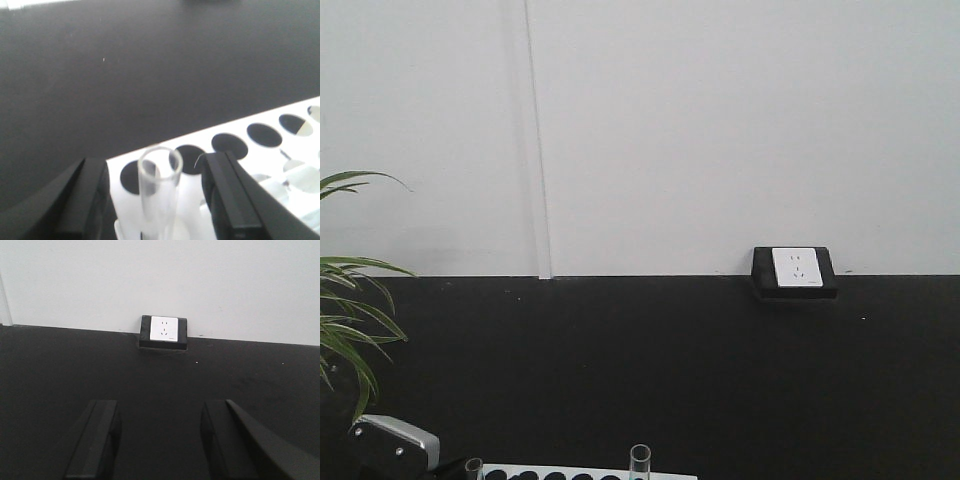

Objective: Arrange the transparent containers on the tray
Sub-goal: 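Grasp the clear glass tube with the left gripper and lift it out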

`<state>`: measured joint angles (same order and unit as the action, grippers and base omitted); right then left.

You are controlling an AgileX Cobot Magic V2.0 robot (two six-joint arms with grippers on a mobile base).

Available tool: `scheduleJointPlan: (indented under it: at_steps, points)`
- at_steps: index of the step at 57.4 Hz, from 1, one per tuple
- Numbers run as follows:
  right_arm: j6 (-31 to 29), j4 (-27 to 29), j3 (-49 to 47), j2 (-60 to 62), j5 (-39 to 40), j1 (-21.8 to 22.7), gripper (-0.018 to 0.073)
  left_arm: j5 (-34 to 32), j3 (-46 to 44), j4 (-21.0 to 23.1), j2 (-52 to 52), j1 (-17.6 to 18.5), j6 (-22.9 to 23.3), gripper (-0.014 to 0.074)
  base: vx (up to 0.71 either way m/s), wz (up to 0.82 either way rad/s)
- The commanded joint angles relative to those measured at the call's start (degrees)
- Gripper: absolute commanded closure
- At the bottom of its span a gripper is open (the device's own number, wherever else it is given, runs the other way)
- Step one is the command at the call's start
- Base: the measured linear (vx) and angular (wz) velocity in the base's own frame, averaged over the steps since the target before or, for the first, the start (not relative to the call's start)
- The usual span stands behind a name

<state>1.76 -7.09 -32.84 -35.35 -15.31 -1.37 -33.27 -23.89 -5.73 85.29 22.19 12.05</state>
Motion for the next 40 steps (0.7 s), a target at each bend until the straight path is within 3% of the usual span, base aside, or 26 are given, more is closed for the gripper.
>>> scheduleJointPlan:
  at_steps: [1, 12, 40]
  points:
    - [-0.25, -0.90, -1.75, -0.25, 4.72, 0.13, 0.0113, -3.65, -1.36, 0.27, -1.26, 0.38, 0.39, 0.0075, 0.00, 0.00]
    - [-0.25, -0.90, -1.75, -0.25, 4.72, 0.13, 0.0113, -3.33, -1.36, 0.27, -1.26, 0.38, 0.39, 0.0139, 0.00, 0.00]
    - [-0.25, -0.90, -1.75, -0.25, 4.67, 0.13, 0.0113, -5.14, -1.54, 0.27, -1.32, 0.38, -0.05, 0.0445, 0.00, 0.00]
